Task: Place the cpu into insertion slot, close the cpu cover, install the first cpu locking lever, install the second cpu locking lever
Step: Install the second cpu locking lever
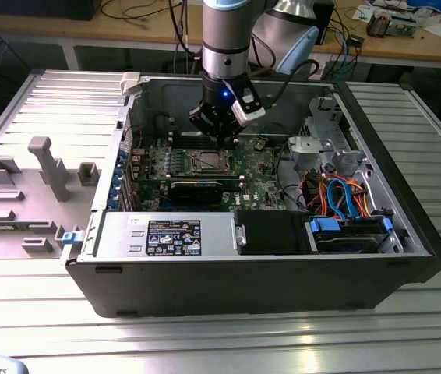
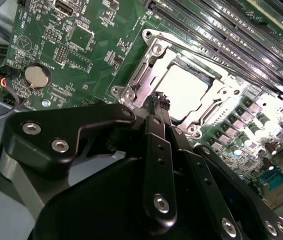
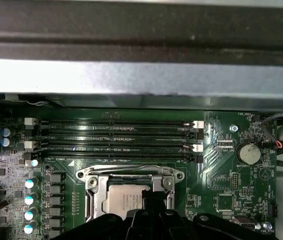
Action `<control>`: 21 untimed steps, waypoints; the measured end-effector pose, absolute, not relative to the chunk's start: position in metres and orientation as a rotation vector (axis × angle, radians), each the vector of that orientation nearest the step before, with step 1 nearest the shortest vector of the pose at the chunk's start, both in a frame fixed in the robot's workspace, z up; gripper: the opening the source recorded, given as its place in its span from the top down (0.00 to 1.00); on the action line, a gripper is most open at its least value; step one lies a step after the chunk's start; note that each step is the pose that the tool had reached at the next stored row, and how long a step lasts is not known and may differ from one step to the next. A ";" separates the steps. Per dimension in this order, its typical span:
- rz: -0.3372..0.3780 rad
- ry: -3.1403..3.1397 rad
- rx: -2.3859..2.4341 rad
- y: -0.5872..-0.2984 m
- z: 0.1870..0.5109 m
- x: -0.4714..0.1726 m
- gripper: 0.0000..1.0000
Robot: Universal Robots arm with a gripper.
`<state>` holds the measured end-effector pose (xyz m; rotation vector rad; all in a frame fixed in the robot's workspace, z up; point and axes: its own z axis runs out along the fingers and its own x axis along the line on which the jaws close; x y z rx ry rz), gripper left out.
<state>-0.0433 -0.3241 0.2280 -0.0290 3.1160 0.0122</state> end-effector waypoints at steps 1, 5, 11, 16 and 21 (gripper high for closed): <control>0.012 3.116 -0.029 -0.324 0.228 -0.043 0.89; 0.012 3.116 -0.029 -0.324 0.228 -0.043 0.89; 0.012 3.116 -0.029 -0.324 0.228 -0.043 0.89; 0.012 3.116 -0.029 -0.324 0.231 -0.043 0.89; 0.012 3.116 -0.029 -0.325 0.232 -0.043 0.89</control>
